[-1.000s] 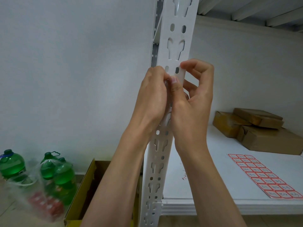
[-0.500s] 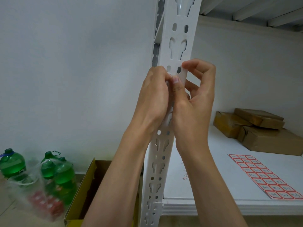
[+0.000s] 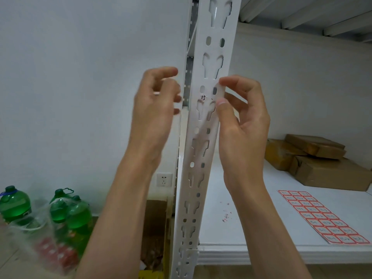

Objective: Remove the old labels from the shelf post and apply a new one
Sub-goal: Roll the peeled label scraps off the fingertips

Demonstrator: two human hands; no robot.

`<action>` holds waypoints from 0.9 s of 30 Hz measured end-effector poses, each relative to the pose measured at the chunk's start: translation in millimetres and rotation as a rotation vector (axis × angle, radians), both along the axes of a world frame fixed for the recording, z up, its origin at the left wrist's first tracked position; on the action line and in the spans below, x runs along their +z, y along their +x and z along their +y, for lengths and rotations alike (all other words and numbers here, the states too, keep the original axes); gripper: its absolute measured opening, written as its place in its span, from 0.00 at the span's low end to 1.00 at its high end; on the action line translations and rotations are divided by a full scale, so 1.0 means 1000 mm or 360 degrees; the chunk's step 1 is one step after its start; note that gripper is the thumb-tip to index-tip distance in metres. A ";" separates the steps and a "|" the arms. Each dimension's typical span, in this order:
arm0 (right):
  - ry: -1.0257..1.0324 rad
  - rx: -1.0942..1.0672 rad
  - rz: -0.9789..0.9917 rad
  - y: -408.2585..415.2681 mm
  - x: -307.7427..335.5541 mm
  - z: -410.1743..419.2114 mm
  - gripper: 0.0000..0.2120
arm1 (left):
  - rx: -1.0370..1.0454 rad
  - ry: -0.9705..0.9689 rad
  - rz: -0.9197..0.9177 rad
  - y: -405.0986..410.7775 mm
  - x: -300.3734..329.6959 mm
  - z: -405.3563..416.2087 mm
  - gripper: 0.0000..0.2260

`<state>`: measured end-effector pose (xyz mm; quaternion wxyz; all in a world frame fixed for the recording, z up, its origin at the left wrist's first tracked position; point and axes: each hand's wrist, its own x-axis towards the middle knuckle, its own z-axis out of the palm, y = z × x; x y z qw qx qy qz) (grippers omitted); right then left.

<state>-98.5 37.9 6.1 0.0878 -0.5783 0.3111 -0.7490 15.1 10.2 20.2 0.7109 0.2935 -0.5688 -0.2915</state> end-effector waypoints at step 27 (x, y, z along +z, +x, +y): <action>0.0657 -0.0272 -0.0380 -0.118 -0.046 -0.022 0.13 | 0.0329 -0.0185 -0.1229 -0.114 -0.035 0.025 0.05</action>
